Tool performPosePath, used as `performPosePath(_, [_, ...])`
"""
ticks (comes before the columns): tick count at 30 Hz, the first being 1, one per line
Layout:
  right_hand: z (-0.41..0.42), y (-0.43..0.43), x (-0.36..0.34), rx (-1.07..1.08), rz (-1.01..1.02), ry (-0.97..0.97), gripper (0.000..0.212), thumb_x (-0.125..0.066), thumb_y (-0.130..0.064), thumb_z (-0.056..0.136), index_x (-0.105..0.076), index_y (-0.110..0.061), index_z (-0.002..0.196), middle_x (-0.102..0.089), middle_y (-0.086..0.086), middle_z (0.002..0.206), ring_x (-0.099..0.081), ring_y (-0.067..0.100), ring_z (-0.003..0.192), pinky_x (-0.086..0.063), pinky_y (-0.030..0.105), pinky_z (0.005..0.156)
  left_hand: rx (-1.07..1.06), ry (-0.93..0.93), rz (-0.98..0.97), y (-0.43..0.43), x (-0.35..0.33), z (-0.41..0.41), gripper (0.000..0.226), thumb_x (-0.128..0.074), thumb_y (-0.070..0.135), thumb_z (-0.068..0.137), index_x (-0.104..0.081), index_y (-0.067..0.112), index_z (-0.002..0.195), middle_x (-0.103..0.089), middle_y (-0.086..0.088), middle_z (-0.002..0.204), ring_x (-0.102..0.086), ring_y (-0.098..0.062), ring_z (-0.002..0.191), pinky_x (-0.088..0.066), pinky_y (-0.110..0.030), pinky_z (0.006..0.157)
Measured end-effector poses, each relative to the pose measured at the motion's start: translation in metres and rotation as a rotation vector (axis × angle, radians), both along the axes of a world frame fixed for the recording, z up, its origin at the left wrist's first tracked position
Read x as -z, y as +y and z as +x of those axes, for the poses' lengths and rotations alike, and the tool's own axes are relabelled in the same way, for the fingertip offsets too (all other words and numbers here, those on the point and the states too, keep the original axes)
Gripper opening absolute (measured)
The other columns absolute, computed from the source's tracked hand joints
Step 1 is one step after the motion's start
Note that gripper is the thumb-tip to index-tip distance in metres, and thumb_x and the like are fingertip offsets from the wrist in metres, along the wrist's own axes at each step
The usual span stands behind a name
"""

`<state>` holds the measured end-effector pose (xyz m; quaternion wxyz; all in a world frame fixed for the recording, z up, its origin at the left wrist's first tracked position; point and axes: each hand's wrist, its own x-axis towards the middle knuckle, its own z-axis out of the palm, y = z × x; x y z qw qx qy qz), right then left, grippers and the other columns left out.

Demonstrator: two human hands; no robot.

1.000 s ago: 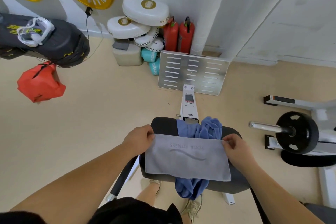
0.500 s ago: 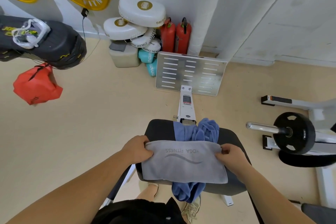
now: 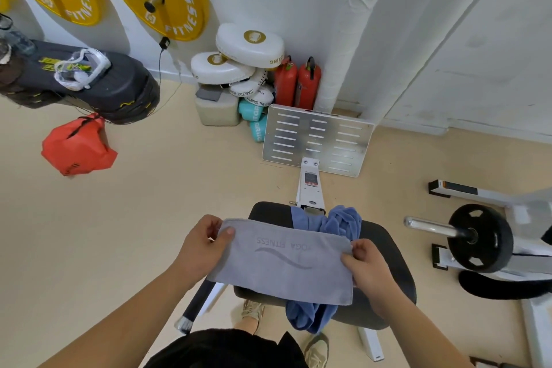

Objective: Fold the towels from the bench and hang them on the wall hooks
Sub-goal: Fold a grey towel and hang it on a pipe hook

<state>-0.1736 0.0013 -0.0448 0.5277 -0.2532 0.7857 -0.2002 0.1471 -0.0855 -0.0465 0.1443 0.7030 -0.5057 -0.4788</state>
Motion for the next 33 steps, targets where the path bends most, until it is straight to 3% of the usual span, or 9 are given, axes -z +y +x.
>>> performPosePath(5, [0.057,-0.016,0.005,-0.022,-0.024,-0.118,0.007,-0.061,-0.019,0.096,-0.059,-0.024,0.1,-0.069,0.009,0.1,-0.067,0.03,0.101,-0.058,0.054,0.094,-0.09,-0.031,-0.051,-0.001,-0.015,0.032,0.013,-0.063,0.033,0.096,-0.056,0.022,0.092,-0.066,-0.002,0.092,-0.063,-0.024,0.08,-0.051,-0.034,0.071])
performPosePath(7, [0.076,-0.021,0.007,-0.004,0.007,-0.192,0.016,-0.058,-0.014,0.097,-0.062,-0.03,0.098,-0.071,0.002,0.104,-0.068,0.025,0.102,-0.056,0.055,0.099,-0.094,-0.02,-0.059,-0.003,-0.02,0.037,0.013,-0.066,0.032,0.094,-0.057,0.022,0.093,-0.066,-0.001,0.092,-0.062,-0.021,0.077,-0.052,-0.035,0.069])
performPosePath(12, [0.09,-0.013,0.0,-0.011,-0.005,-0.189,0.022,-0.053,-0.012,0.096,-0.063,-0.029,0.104,-0.072,-0.008,0.106,-0.066,0.015,0.104,-0.054,0.039,0.1,0.052,0.038,0.001,0.001,-0.019,-0.002,0.019,-0.072,0.034,0.089,-0.055,0.027,0.094,-0.066,0.002,0.09,-0.066,-0.018,0.071,-0.057,-0.032,0.06])
performPosePath(17, [0.074,0.009,-0.004,-0.053,0.055,-0.136,0.043,-0.046,-0.011,0.102,-0.049,-0.02,0.144,-0.053,-0.009,0.138,-0.048,0.015,0.133,-0.037,0.038,0.119,0.241,-0.049,-0.044,0.014,-0.002,-0.074,0.024,-0.069,0.034,0.091,-0.05,0.028,0.105,-0.064,0.009,0.087,-0.063,-0.013,0.079,-0.045,-0.023,0.067])
performPosePath(23, [0.051,0.028,-0.005,-0.142,0.078,-0.196,0.04,-0.049,-0.013,0.101,-0.052,-0.028,0.138,-0.057,-0.01,0.133,-0.053,0.015,0.125,-0.044,0.03,0.104,0.325,-0.138,-0.029,0.018,0.029,-0.127,0.02,-0.063,0.034,0.096,-0.051,0.026,0.11,-0.064,0.007,0.087,-0.062,-0.014,0.079,-0.048,-0.025,0.072])
performPosePath(27, [0.037,0.029,-0.002,-0.177,0.074,-0.219,0.034,-0.049,-0.012,0.101,-0.055,-0.029,0.13,-0.06,-0.019,0.118,-0.057,0.005,0.111,-0.044,0.023,0.093,0.502,-0.222,0.069,0.019,0.039,-0.132,0.022,-0.059,0.034,0.098,-0.051,0.027,0.078,-0.057,0.007,0.073,-0.054,-0.014,0.068,-0.046,-0.027,0.07])
performPosePath(29, [0.035,0.024,-0.001,-0.199,0.063,-0.202,0.03,-0.049,-0.014,0.101,-0.057,-0.03,0.126,-0.062,-0.018,0.117,-0.059,0.001,0.106,-0.046,0.02,0.089,0.509,-0.196,0.084,0.018,0.038,-0.125,0.004,-0.056,0.027,0.099,-0.06,0.026,0.097,-0.066,0.005,0.09,-0.062,-0.017,0.083,-0.046,-0.025,0.077])
performPosePath(31, [0.037,0.015,0.003,-0.232,0.043,-0.18,0.028,-0.051,-0.018,0.101,-0.058,-0.03,0.125,-0.064,-0.012,0.123,-0.059,0.004,0.111,-0.048,0.024,0.095,0.455,-0.231,0.089,0.019,0.037,-0.111,0.028,-0.053,0.024,0.099,-0.06,0.025,0.125,-0.07,0.003,0.111,-0.064,-0.017,0.095,-0.046,-0.023,0.084])
performPosePath(33, [0.044,0.004,0.005,-0.303,0.041,-0.164,0.027,-0.053,-0.022,0.1,-0.058,-0.031,0.125,-0.065,-0.01,0.123,-0.061,0.008,0.115,-0.05,0.032,0.102,0.31,-0.332,0.05,0.02,0.036,-0.09,0.032,-0.053,0.027,0.095,-0.058,0.028,0.127,-0.067,0.003,0.117,-0.065,-0.018,0.096,-0.053,-0.03,0.085])
